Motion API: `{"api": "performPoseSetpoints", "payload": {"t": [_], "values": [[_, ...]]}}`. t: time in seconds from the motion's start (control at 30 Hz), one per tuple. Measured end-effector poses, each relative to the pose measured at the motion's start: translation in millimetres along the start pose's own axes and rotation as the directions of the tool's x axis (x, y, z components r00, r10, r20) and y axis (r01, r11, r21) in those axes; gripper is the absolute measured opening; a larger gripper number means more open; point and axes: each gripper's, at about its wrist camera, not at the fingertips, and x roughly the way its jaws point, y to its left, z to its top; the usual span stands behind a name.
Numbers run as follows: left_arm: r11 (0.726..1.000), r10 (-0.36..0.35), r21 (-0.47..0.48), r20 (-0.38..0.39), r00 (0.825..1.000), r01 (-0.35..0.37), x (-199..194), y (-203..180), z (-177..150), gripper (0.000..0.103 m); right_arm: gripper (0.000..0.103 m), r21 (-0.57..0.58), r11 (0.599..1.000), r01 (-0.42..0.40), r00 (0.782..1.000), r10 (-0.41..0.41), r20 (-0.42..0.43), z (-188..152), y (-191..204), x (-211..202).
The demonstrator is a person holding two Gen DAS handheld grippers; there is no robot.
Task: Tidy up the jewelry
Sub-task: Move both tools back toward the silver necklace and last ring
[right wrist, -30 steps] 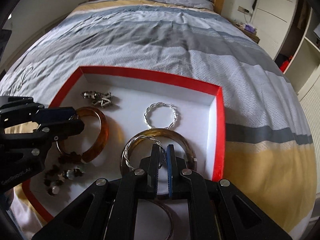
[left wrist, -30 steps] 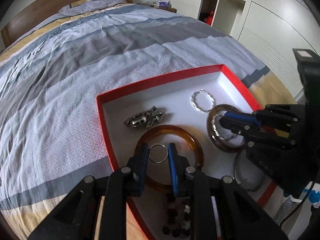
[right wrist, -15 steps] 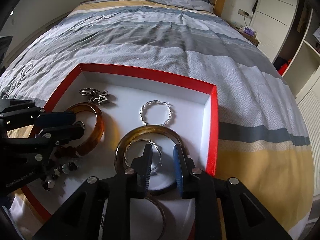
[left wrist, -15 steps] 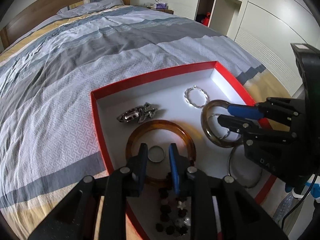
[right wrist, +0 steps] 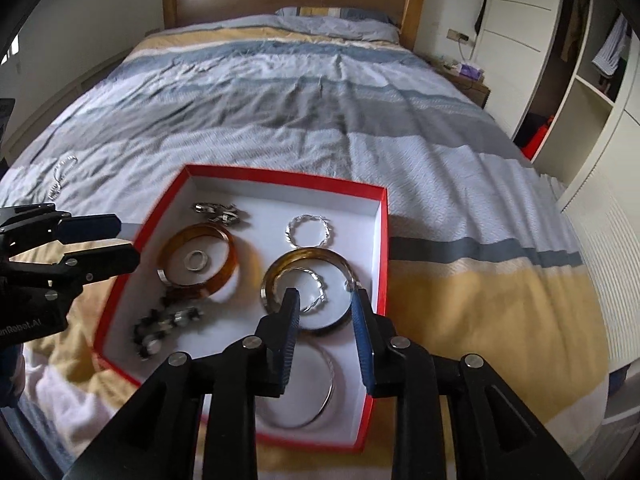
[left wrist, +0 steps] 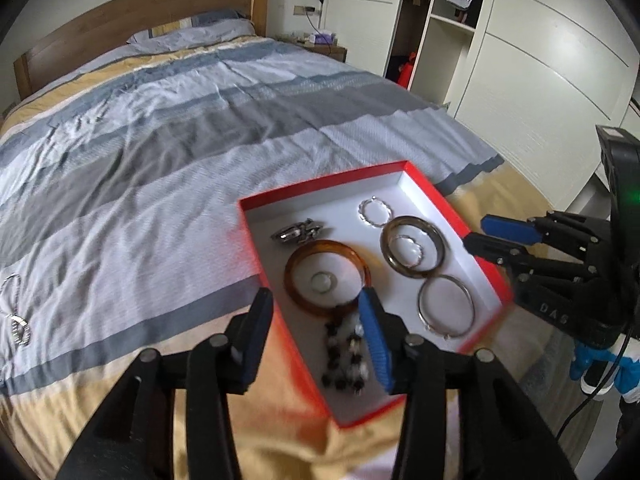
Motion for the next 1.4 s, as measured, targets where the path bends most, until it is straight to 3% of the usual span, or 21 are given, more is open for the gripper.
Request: {"api": "performPoseSetpoints", "payload": {"t": [0.3,0.53,0.77,1.03,1.4], "values": [[0.992,0.118,-0.046,0.025,0.993,-0.117,-88,42,-46,0.046,0.029,0.011,1.000,-0.021,0.997,0.020,0.071,-5,38,-66],[0.965,0.231,-0.138,0.048,0.972,-0.222,-157,82,-96,0.047,0.040,-0.012,0.997,-0.072,0.989,0.073,0.127,-11,90,-111],[0.937,0.304,-0.198,0.057,0.951,-0.288,-210,113,-145,0.047,0.043,-0.050,0.991,-0.123,0.981,0.129,0.147,-18,142,-139],[0.907,0.343,-0.272,0.039,0.938,-0.321,-231,144,-183,0.047,0.053,-0.092,0.982,-0.168,0.976,0.178,0.124,-23,193,-146],[0.848,0.387,-0.392,0.000,0.922,-0.356,-218,214,-215,0.047,0.053,-0.171,0.958,-0.230,0.967,0.244,0.067,-6,243,-108]]}}
